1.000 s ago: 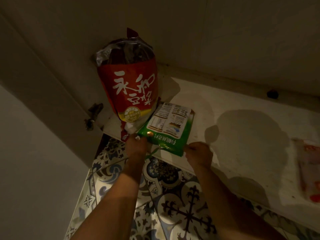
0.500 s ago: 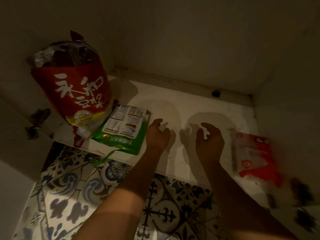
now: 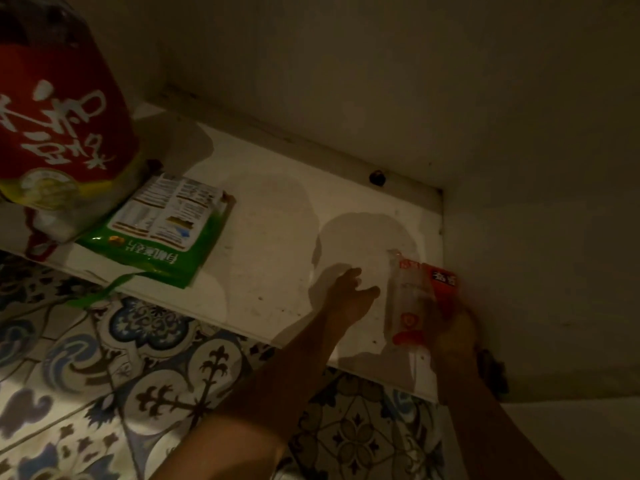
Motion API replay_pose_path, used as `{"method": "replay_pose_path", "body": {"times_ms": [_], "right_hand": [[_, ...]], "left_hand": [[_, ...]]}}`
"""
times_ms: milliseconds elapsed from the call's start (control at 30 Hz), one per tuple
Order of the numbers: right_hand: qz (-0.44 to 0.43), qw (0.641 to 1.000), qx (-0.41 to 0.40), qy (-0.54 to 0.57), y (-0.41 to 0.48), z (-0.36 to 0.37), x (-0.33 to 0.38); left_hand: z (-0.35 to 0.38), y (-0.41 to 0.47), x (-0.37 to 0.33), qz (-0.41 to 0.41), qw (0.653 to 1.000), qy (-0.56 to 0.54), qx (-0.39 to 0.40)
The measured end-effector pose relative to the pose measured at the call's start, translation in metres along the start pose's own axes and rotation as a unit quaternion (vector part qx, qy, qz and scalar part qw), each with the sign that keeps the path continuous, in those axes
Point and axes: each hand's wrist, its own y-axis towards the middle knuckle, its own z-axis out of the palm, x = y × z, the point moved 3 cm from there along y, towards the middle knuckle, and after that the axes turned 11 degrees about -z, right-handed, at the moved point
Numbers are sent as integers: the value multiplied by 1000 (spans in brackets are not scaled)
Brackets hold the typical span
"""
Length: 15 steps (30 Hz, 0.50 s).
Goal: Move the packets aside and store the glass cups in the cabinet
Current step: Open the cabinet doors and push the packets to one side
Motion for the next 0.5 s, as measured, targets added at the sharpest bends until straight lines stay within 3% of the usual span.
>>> {"method": "replay_pose_path", "body": {"times_ms": [100,167,300,433,500], "right_hand": [[61,996,31,59,2,2,1],[58,997,46,-7,6,3,7],[83,994,12,-71,10,6,6],[129,990,2,-53,6,17,1],[103,994,-18,-34,2,23,5]], "left_hand": [[23,-1,5,-38,997,-9,65],[32,-2,9,-37,996,-22,84],[33,7,16,-34,997,-29,68],[8,3,9,-4,998,-36,47],[-9,0,1,17,996,-69,50]]}}
